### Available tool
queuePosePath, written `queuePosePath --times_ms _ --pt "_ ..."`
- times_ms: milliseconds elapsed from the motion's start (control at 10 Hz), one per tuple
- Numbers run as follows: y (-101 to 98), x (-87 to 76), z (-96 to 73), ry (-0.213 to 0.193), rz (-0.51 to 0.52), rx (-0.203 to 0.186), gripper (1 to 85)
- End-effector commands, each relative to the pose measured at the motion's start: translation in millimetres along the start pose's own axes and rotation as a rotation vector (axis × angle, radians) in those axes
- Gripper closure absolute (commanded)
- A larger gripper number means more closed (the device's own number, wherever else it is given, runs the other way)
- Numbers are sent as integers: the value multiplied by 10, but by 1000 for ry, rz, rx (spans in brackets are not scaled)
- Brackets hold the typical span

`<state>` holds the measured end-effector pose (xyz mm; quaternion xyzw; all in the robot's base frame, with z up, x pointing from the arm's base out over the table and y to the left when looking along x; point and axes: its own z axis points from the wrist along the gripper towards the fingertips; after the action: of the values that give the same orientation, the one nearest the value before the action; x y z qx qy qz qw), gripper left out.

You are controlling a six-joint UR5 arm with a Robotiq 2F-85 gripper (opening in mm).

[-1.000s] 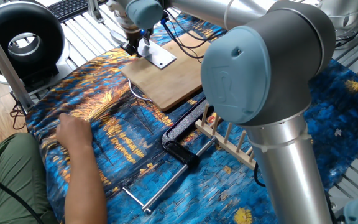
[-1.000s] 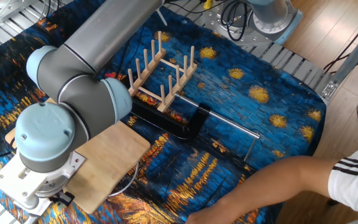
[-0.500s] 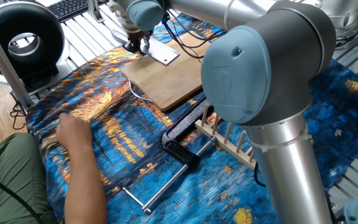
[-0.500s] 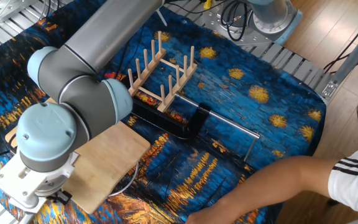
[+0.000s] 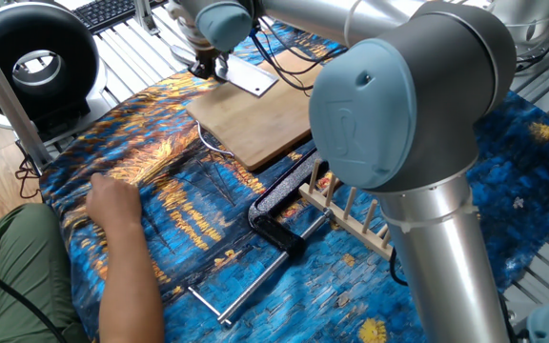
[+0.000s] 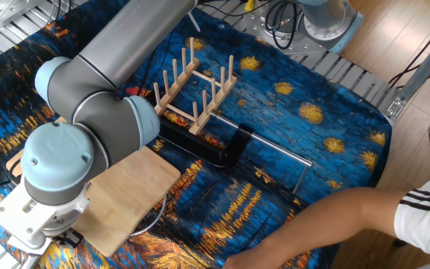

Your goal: Put the knife on the knife rack

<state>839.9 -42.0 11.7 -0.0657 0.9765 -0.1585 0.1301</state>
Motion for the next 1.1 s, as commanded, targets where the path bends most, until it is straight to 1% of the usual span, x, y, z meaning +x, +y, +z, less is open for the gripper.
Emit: queuePosePath --times_ms 0,100,200,500,700,900,1000 --pt "-39 -51 11 -24 13 3 557" --pt "-45 -78 11 -35 13 5 567" --pt "-41 -101 12 -44 14 3 600" --pt "-61 -131 33 -64 11 3 617" --pt "-108 -117 40 -60 6 18 637" --pt "-157 -91 28 -45 13 35 707" --pt "-172 -84 18 -38 14 41 727"
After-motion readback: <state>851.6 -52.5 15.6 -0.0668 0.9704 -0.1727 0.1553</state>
